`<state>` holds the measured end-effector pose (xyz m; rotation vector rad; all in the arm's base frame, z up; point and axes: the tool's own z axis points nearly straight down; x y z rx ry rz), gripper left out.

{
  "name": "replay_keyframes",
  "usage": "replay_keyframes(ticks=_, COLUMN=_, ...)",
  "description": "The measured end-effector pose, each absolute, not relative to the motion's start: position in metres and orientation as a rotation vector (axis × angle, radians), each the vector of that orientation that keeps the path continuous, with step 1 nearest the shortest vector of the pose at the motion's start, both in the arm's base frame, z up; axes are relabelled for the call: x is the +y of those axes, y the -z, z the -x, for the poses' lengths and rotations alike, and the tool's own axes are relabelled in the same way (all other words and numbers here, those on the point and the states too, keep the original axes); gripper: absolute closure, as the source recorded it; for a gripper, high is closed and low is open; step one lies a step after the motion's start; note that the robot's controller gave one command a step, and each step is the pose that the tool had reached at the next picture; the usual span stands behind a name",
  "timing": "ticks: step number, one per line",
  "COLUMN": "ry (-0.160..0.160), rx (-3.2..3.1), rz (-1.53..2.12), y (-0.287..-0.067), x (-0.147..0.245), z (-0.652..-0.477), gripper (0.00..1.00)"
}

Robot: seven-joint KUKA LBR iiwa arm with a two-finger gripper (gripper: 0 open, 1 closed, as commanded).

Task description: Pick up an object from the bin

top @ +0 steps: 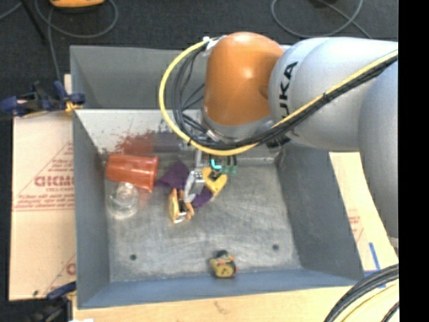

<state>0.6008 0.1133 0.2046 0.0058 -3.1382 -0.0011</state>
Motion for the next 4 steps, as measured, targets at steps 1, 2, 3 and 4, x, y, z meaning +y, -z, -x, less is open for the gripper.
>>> replay_keyframes(ticks=1, ry=0.002, rx=-3.146, rz=-0.003, y=-0.209, x=0.113, z=-0.602, gripper=0.0)
replay_keyframes(ticks=2, ry=0.014, rx=-3.174, rz=-0.029, y=-0.081, x=0.113, z=-0.626, gripper=1.0)
replay_keyframes(ticks=3, ry=0.014, rx=-3.174, rz=-0.027, y=-0.081, x=0.113, z=-0.626, gripper=1.0)
replay_keyframes(ticks=4, ry=-0.001, rx=-3.141, rz=-0.129, y=-0.1, x=0.117, z=-0.612, gripper=1.0)
